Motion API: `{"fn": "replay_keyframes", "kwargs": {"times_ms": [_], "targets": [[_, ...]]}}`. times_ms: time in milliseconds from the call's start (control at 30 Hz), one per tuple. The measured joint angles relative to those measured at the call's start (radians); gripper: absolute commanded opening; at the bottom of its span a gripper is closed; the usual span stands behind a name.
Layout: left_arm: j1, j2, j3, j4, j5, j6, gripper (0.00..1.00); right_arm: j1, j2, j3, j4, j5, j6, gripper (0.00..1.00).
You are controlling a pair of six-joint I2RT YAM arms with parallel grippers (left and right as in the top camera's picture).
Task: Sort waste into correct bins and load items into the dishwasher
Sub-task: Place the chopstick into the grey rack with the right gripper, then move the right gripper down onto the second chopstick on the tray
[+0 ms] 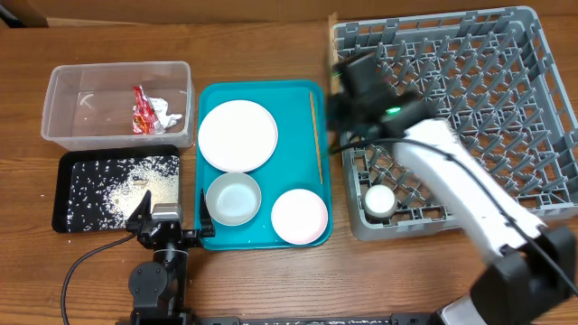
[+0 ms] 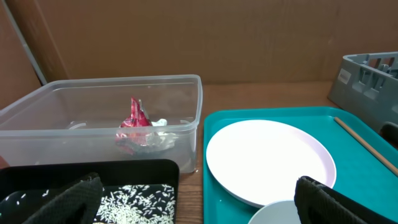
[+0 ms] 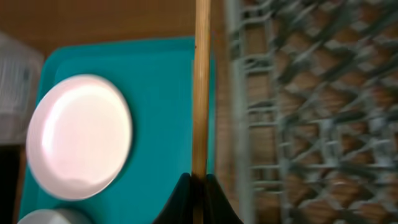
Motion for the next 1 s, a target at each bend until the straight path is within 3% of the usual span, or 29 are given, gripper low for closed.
{"fn": "replay_keyframes", "kwargs": {"times_ms": [200, 400, 433, 467, 500, 567, 700, 1000], "targets": [[0.000, 0.000, 0.000, 0.000, 0.000, 0.000, 1.00, -0.116, 0.010, -0.006, -0.084, -0.024, -0.215, 0.04], [0.000, 0.000, 0.000, 0.000, 0.000, 0.000, 1.00, -0.120, 0.091, -0.026, -0.112, -0.059, -0.298, 0.04], [0.000, 0.000, 0.000, 0.000, 0.000, 0.000, 1.00, -0.119, 0.098, -0.027, -0.112, -0.065, -0.302, 0.23], [0.000, 0.000, 0.000, 0.000, 0.000, 0.000, 1.00, -0.118, 0.104, -0.027, -0.112, -0.069, -0.303, 0.52], [0.000, 0.000, 0.000, 0.000, 0.000, 0.000, 1.00, -0.118, 0.105, -0.028, -0.112, -0.071, -0.308, 0.64], [0.000, 0.000, 0.000, 0.000, 0.000, 0.000, 1.00, -0.118, 0.104, -0.028, -0.112, -0.069, -0.307, 0.69], [0.000, 0.000, 0.000, 0.000, 0.000, 0.000, 1.00, -0.114, 0.103, -0.028, -0.126, -0.072, -0.289, 0.67], [0.000, 0.000, 0.000, 0.000, 0.000, 0.000, 1.00, 0.031, 0.051, -0.011, -0.072, -0.136, -0.245, 0.43]]}}
